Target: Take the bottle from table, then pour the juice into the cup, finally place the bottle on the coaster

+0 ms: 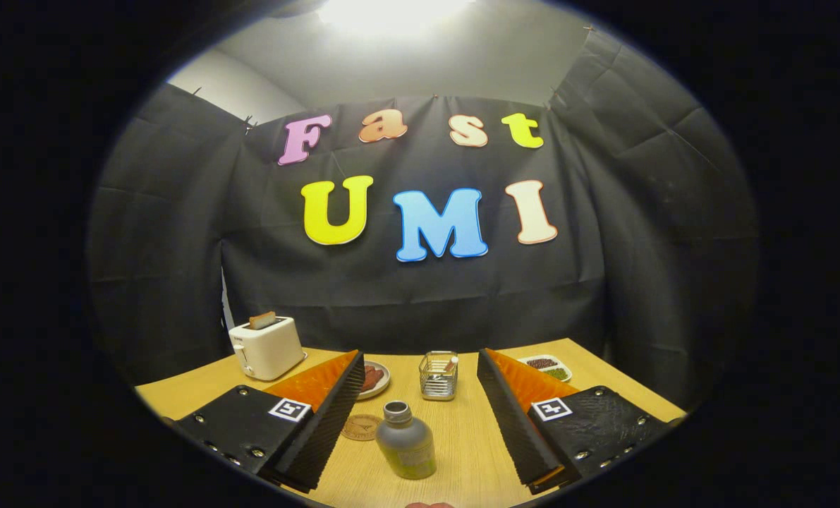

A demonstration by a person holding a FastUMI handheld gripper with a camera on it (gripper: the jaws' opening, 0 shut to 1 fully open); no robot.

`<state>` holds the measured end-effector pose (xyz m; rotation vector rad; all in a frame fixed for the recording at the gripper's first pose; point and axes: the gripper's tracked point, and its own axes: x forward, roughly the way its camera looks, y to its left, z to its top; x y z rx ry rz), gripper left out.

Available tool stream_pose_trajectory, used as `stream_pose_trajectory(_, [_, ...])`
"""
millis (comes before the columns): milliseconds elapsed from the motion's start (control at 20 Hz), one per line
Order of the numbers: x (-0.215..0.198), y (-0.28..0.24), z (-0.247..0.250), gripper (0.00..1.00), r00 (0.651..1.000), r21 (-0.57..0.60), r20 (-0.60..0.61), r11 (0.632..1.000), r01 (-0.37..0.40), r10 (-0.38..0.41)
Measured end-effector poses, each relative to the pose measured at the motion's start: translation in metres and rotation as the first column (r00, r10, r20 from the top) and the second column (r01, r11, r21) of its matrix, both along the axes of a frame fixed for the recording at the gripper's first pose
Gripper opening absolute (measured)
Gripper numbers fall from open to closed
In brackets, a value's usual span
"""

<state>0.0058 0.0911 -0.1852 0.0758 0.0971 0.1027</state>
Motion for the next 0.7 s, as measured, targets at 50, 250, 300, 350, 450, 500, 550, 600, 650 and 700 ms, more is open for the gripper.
stream_pose_trajectory(50, [0.000, 0.004, -0.007, 0.98, 1.000, 0.012, 0.004, 1.000, -0.005, 0.005])
stream_pose_trajectory(250, [0.006, 0.018, -0.047, 0.99, 0.999, -0.017, -0.026, 1.000, -0.018, 0.018])
stream_pose_trajectory(300, [0.007, 0.020, -0.055, 0.99, 0.999, -0.025, -0.032, 0.999, -0.022, 0.021])
stream_pose_trajectory(350, [0.010, 0.021, -0.066, 0.99, 0.999, -0.045, -0.048, 0.999, -0.013, 0.011])
stream_pose_trajectory(450, [0.012, 0.021, -0.085, 0.99, 0.997, -0.058, -0.082, 0.998, 0.009, -0.014])
stream_pose_trajectory(500, [0.015, 0.021, -0.091, 0.99, 0.995, -0.066, -0.092, 0.998, 0.024, -0.030])
stream_pose_trajectory(550, [0.017, 0.023, -0.101, 0.99, 0.994, -0.064, -0.108, 0.998, 0.028, -0.035])
stream_pose_trajectory(600, [0.020, 0.026, -0.108, 0.99, 0.992, -0.055, -0.121, 0.998, 0.032, -0.038])
stream_pose_trajectory(650, [0.023, 0.028, -0.114, 0.99, 0.990, -0.038, -0.133, 0.999, 0.034, -0.039])
stream_pose_trajectory(700, [0.026, 0.030, -0.119, 0.99, 0.989, -0.022, -0.141, 0.999, 0.038, -0.041])
